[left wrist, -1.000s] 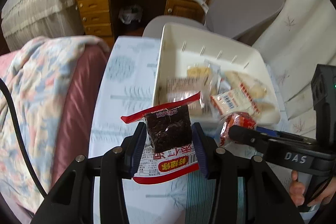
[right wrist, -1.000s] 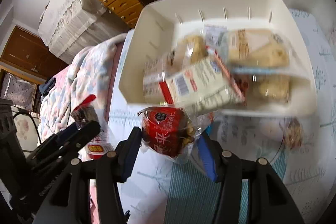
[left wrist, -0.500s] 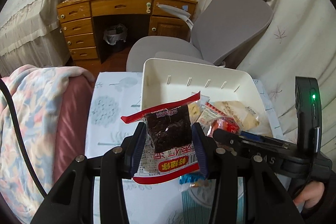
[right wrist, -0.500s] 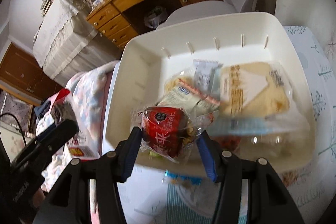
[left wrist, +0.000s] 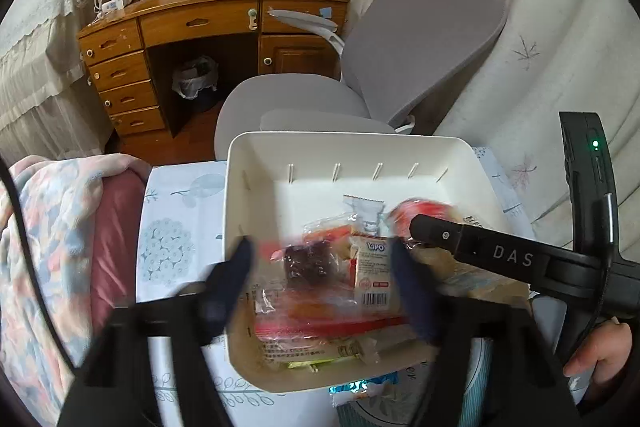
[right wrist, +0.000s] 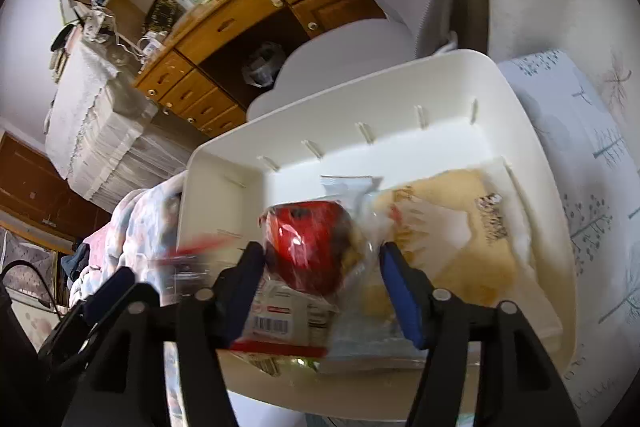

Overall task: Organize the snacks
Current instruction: 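Carry both snacks into the white basket and open both tools, then withdraw both tools from the basket toward the remaining snacks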

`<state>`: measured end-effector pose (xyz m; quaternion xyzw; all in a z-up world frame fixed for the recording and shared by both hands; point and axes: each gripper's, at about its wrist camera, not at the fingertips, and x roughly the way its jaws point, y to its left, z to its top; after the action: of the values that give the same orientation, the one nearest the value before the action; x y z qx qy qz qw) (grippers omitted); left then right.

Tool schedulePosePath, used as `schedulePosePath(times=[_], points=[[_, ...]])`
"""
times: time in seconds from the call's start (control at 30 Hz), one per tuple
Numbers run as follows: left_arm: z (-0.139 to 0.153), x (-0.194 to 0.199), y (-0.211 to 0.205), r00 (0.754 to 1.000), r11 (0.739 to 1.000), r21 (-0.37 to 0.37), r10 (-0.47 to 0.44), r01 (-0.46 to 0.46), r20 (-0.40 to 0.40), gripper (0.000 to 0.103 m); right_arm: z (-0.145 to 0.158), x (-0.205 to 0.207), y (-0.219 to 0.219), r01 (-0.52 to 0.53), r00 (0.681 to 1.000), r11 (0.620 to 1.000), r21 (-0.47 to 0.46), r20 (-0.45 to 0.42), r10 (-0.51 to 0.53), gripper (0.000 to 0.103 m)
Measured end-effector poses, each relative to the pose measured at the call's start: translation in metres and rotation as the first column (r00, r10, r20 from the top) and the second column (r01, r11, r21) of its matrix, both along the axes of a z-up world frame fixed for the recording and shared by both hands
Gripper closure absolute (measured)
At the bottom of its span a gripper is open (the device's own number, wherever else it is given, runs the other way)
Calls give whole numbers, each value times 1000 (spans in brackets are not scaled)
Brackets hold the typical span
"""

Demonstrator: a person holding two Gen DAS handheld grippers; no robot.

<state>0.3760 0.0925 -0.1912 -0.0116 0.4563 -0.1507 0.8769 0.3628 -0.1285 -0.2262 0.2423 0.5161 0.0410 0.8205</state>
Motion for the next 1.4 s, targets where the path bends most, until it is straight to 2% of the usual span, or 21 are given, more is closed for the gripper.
schedulePosePath(times=[0.07, 0.2, 0.43, 0.8, 1.23, 1.4], points=[[1, -1, -3, 1000, 1000, -8, -3, 3, -8, 25, 2, -2, -7, 8, 1000, 1000, 25, 4, -9, 38], [5, -6, -5, 999, 1000, 5, 5, -5, -33, 25, 8, -9, -16, 30, 1000, 999, 38, 4, -30, 29], [22, -26, -5, 999, 999, 20, 34, -34, -36, 24, 33, -34, -30, 31, 999, 998, 50, 41, -33, 23], [42, -82, -3, 991, 993, -2, 121, -121, -48, 19, 71, -86, -62, -1, 994, 999, -33, 106, 4, 17], [12, -132, -12, 967, 975, -20, 215, -219, -139, 19, 53, -140, -99, -16, 997, 999, -33, 75, 18, 16], [-8, -140, -18, 950, 965, -6, 258, -263, -178, 19, 38, -154, -102, -59, 995, 995, -82, 76, 65, 16]])
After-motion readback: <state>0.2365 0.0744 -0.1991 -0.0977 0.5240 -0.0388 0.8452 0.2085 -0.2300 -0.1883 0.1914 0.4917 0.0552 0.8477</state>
